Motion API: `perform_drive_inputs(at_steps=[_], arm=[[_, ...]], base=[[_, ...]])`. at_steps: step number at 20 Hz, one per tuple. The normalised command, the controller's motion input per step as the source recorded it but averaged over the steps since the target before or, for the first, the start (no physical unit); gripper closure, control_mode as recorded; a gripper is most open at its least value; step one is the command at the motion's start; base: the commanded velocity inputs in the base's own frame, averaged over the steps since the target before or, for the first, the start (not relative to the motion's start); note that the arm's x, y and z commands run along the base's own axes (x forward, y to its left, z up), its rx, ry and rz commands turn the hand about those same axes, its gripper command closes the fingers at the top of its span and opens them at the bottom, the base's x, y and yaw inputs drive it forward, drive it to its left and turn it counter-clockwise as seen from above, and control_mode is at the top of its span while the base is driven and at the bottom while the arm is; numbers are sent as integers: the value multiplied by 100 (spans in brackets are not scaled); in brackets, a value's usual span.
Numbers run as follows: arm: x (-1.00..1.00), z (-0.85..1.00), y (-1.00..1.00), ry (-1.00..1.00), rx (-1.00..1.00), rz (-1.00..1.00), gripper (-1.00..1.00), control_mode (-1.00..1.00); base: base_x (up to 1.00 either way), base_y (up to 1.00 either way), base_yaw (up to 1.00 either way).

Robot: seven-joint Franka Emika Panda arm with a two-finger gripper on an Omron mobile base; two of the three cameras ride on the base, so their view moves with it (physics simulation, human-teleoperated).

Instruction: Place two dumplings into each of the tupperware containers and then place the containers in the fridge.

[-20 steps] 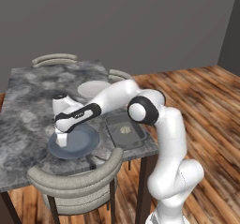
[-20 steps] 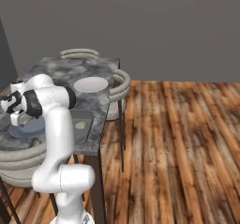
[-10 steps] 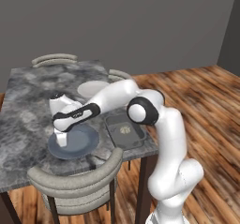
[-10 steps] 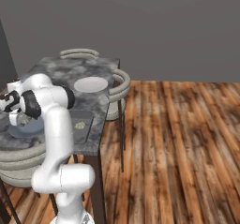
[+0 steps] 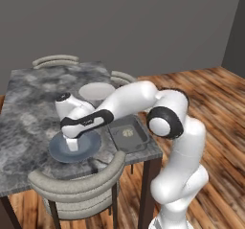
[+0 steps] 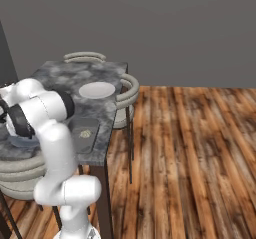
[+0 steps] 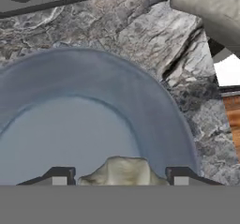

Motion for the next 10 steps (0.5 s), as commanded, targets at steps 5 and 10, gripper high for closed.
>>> perform_drive_inputs(at_steps=[5,10], arm=[[-43,85,-98,-7,-1,-11,100,-100],[-10,64,-100,1,0,-27,100,-100]], base=[[0,0,0],[0,0,0]])
